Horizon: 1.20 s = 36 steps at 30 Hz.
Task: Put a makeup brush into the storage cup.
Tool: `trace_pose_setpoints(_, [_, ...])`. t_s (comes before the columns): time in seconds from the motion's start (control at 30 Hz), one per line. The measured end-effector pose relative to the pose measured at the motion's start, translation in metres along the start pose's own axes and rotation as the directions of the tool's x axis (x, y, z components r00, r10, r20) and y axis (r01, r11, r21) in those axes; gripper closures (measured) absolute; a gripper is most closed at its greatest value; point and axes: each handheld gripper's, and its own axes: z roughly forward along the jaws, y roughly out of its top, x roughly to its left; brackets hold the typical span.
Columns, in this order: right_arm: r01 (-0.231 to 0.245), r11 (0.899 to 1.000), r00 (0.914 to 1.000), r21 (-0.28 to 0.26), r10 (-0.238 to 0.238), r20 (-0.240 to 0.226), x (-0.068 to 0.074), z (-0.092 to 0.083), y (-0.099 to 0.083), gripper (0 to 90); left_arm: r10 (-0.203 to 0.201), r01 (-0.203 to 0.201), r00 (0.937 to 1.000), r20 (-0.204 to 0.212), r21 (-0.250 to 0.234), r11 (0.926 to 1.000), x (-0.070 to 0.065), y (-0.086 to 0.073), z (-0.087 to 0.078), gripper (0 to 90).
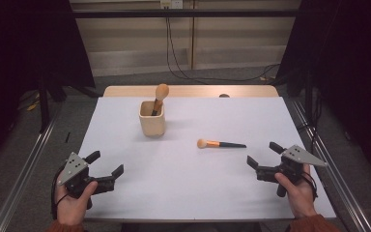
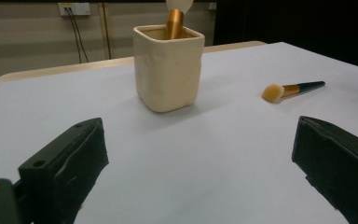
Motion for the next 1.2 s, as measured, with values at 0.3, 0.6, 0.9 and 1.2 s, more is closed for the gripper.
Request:
trace_pose_setpoints(0.3, [-0.005,1.0,0.9999,0.007,0.005,-0.012,-0.004,0.02,0.01,0.0,-0.017,0.017,0.9998,-0.011,-0.006,0.9998,0.003,0.0,-0.001,3.1])
trace_pose_setpoints(0.6, [-0.003,1.0,0.9992,-0.026,0.002,-0.039,-0.005,0.043,0.035,0.0,-0.032,0.032,0.9993,-0.019,-0.021,0.9993,0.001,0.0,-0.004,3.0])
trace_pose_setpoints(0.9, [0.037,0.999,0.9986,-0.005,-0.037,-0.038,-0.001,0.063,0.039,0.0,-0.01,0.009,0.9997,-0.02,-0.034,0.9994,-0.008,0.0,-0.012,3.0])
trace_pose_setpoints(1.2, [0.054,0.999,0.9975,0.001,-0.054,-0.046,-0.001,0.087,0.046,0.0,-0.004,0.003,0.9999,-0.015,-0.024,0.9997,-0.01,-0.001,-0.012,3.0])
